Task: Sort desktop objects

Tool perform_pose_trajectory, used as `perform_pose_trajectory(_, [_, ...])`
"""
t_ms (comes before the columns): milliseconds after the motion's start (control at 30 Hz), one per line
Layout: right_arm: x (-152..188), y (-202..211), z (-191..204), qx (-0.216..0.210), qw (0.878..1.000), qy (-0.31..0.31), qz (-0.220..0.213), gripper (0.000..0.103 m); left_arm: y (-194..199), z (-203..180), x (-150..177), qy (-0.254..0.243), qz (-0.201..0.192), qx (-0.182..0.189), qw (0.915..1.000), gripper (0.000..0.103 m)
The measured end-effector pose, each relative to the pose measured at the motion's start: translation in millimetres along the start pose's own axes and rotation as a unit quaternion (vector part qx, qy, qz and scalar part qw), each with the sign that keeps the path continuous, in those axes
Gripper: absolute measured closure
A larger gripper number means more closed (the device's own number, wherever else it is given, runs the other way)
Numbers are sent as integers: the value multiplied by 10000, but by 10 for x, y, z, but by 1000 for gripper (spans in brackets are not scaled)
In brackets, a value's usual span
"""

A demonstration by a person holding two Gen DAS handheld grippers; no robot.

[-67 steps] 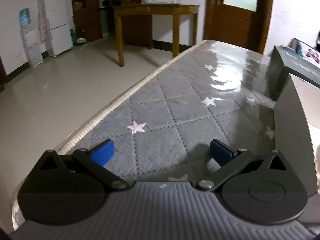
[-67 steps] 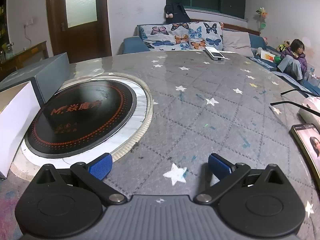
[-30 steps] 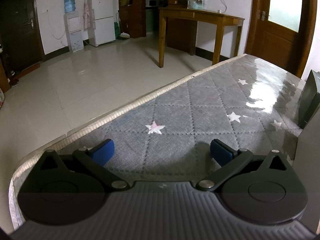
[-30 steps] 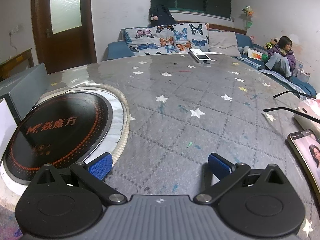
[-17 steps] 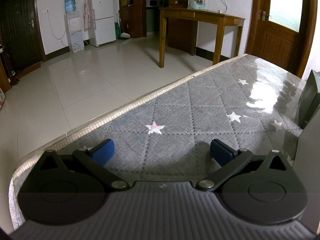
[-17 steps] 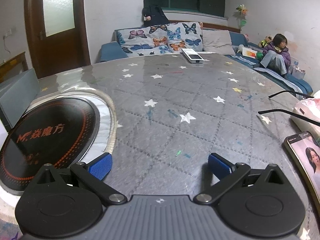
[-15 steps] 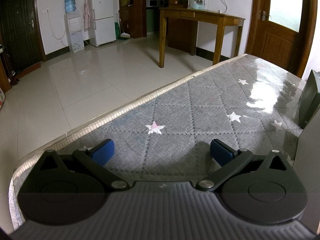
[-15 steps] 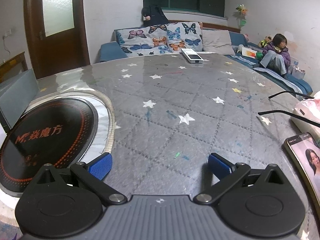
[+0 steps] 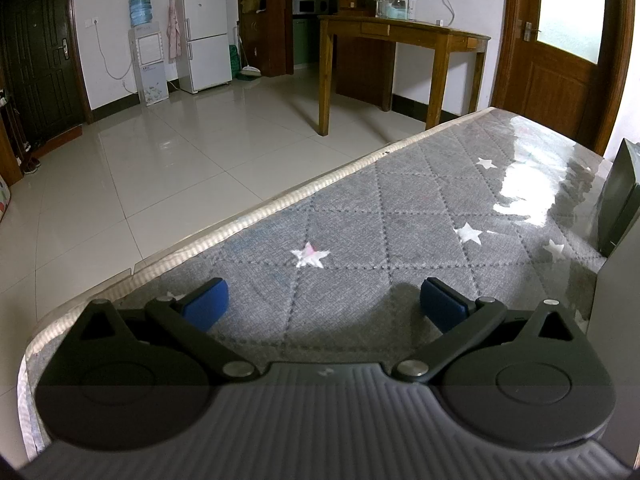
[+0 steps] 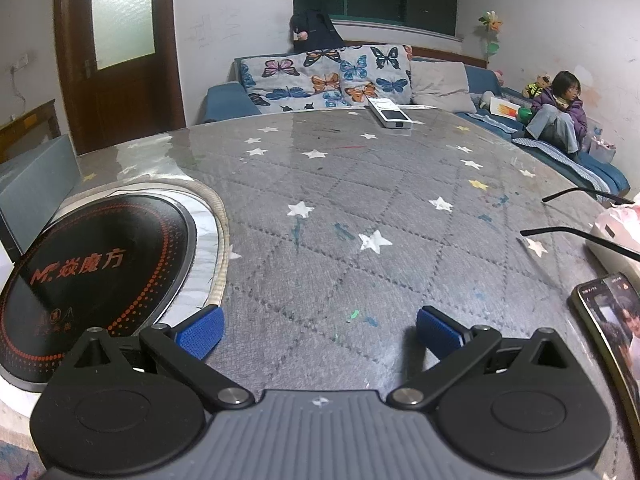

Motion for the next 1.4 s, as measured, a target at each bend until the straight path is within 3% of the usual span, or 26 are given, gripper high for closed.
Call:
perform_pose_trajectory(800, [-245,-179,-394,-624,9962,590,122,0,10,5,-10,-8,-1,0,10000,0])
perform_pose_trajectory(1167, [-330,-227,-558,-739,9949,678,134,0,16,9,-11,-6,0,1,10000,0])
perform_pose_trajectory(1400, [-397,-284,-656,-604,9968,516,109,0,19,9,-12,-6,0,1,10000,0])
Point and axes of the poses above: each gripper's, at about its wrist camera, not at the fingertips, and y roughly against the way its jaws point, z to its left, x to its underside, the point moved 4 cm from there along -y, roughly the way its jaws point, and after that the axes turned 10 degrees about -y, right-handed, at the moved point
